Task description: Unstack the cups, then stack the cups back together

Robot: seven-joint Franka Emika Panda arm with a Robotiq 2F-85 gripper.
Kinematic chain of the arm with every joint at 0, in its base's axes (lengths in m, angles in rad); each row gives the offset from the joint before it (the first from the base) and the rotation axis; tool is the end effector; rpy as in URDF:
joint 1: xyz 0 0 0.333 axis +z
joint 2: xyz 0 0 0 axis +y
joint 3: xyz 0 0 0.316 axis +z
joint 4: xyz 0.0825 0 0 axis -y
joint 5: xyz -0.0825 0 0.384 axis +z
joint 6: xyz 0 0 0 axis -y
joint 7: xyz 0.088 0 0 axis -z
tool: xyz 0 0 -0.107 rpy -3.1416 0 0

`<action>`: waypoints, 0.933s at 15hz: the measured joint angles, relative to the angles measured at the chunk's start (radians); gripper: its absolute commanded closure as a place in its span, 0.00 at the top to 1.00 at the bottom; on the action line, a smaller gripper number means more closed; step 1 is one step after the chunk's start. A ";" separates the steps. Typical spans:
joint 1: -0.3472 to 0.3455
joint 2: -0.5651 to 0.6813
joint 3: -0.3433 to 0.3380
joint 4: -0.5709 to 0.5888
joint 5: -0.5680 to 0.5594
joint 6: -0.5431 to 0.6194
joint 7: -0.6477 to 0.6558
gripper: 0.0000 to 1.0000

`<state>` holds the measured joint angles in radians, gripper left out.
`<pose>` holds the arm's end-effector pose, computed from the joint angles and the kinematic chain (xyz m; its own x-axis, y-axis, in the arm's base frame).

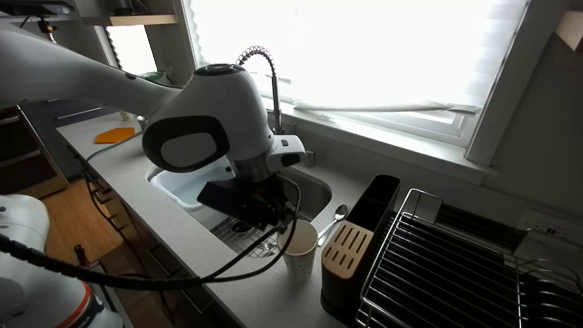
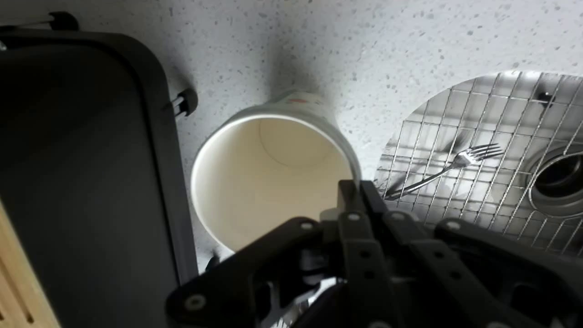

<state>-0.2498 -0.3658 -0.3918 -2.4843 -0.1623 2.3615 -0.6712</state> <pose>0.3566 -0.2729 0.4329 0.9733 0.1503 0.1737 0.1271 -0.9823 0.1376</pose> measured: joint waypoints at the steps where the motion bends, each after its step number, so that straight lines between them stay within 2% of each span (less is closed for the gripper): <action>1: -0.002 0.000 0.000 0.003 0.000 0.011 0.003 0.01; 14: -0.003 -0.011 0.032 0.063 -0.020 0.002 0.031 0.01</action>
<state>-0.2529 -0.3771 -0.3594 -2.4216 -0.1822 2.3637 -0.6400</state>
